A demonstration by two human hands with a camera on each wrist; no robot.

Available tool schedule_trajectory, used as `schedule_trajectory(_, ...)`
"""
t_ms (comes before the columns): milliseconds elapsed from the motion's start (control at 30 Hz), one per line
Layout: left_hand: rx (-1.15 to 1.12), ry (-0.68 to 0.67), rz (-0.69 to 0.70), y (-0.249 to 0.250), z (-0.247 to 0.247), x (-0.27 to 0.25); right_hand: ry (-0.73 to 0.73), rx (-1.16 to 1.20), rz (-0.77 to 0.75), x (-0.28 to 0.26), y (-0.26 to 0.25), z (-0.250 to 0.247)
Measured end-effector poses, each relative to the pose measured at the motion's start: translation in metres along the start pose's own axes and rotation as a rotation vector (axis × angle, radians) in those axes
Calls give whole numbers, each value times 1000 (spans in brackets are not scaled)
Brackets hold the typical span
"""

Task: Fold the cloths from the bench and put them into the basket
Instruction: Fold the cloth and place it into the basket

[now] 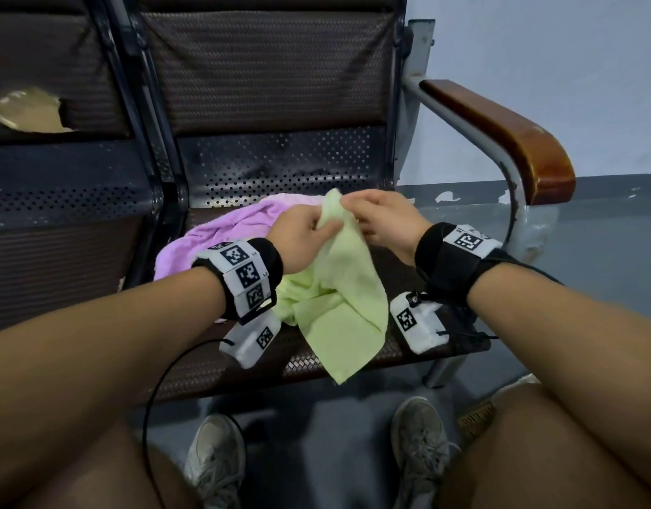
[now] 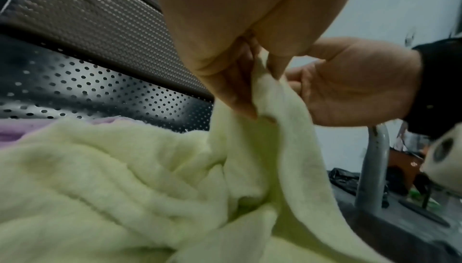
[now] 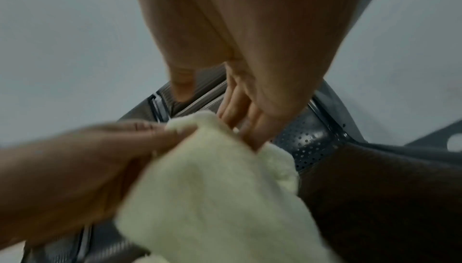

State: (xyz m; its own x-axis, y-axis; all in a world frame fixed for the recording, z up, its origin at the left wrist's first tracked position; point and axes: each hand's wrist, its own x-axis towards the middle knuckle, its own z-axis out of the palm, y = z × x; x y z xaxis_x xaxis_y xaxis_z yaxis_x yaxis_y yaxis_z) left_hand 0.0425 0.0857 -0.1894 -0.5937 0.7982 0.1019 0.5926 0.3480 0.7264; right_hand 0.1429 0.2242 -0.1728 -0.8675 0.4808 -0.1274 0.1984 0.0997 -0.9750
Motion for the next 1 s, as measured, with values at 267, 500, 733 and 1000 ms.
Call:
schedule_trajectory(267,-218,168,-109,7,-9,16,-124,-564,-126,-8,10,-10)
schedule_trajectory(500,-209,109,-124,4,-10,21,57,-635,-222,-1,3,-23)
schedule_trajectory(733,-329,166,-69,8,-11,22,158,-428,-143,1,1,-26)
schedule_trajectory(1000,-132,163,-137,4,-20,18,145,-785,-377,-2,15,-31)
